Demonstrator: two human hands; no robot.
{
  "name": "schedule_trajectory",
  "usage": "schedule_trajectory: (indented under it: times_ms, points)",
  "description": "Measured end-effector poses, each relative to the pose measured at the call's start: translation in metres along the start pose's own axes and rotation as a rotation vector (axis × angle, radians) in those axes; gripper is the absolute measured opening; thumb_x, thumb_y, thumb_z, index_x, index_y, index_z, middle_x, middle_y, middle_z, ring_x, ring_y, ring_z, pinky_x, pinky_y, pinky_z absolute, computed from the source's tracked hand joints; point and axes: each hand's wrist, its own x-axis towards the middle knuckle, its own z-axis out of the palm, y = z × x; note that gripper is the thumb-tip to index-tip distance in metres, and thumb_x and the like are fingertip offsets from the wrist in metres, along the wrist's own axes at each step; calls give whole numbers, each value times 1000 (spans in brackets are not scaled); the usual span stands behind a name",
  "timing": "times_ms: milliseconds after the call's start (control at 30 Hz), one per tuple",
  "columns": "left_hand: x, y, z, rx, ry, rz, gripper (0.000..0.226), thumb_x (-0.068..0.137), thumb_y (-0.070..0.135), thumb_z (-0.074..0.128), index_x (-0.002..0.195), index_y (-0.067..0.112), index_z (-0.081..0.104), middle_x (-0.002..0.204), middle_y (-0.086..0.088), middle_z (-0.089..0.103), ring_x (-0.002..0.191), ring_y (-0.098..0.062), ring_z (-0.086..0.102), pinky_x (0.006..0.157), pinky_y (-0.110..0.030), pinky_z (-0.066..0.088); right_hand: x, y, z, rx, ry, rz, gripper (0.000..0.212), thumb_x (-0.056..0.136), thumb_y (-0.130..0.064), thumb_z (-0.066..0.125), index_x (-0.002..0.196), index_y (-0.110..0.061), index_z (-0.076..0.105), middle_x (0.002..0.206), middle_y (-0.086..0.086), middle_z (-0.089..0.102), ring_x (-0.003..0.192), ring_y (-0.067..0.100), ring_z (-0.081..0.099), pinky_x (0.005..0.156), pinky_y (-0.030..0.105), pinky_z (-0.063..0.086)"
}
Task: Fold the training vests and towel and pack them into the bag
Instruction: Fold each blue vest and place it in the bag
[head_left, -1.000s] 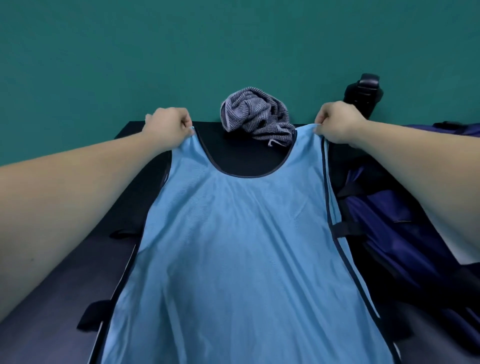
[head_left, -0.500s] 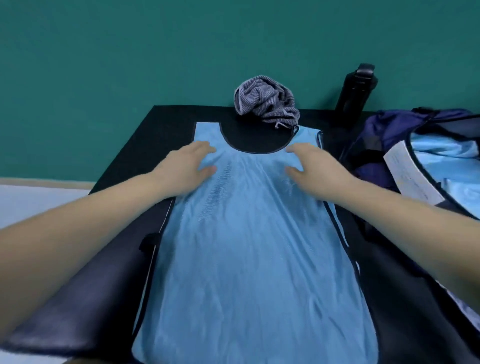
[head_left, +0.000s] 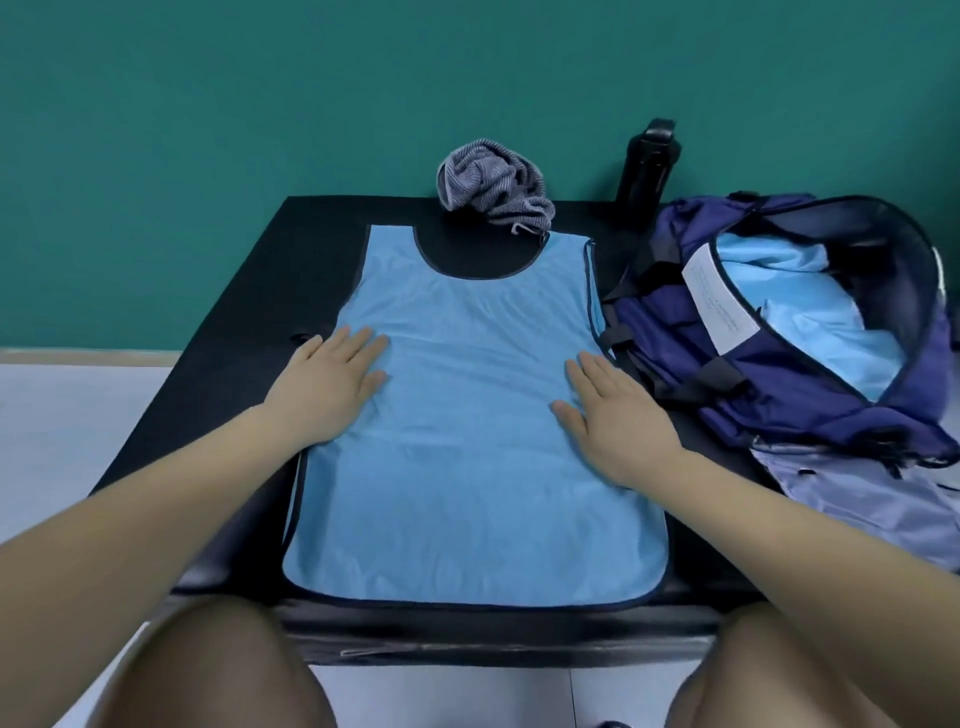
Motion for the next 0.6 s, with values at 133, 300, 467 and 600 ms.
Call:
schedule_trajectory:
  times_ms: [133,300,467,600]
  points:
    - [-35,42,-21,-183,-39,57,65,112,52,29,171,31,14,178,5,8,165,-21,6,131,-42,16,-38,-26,-7,-7,37,-111,84,105,-68,9,170,-14,9,177,2,2,164,18,-2,133,38,3]
    - [-93,64,0,-271,-131,222,67,105,73,10,167,49,-2,174,22,-16,160,-3,-19,132,-36,-3,-84,-29,12,14,-85,-254,81,107,-71,15,171,-23,1,177,-7,-10,162,9,-14,133,39,-1]
    - [-98,50,-1,-303,-157,185,70,100,78,4,165,53,0,173,25,-16,159,0,-21,133,-37,-1,-93,7,4,4,-90,-215,81,106,-73,13,170,-26,-2,176,-12,-13,161,6,-16,133,36,0]
    - [-93,71,-9,-401,-184,42,77,101,78,21,168,40,22,177,16,4,164,-11,-1,133,-39,8,-109,13,-9,77,-23,-168,73,111,-63,30,170,-21,21,177,-5,12,163,12,8,132,32,11]
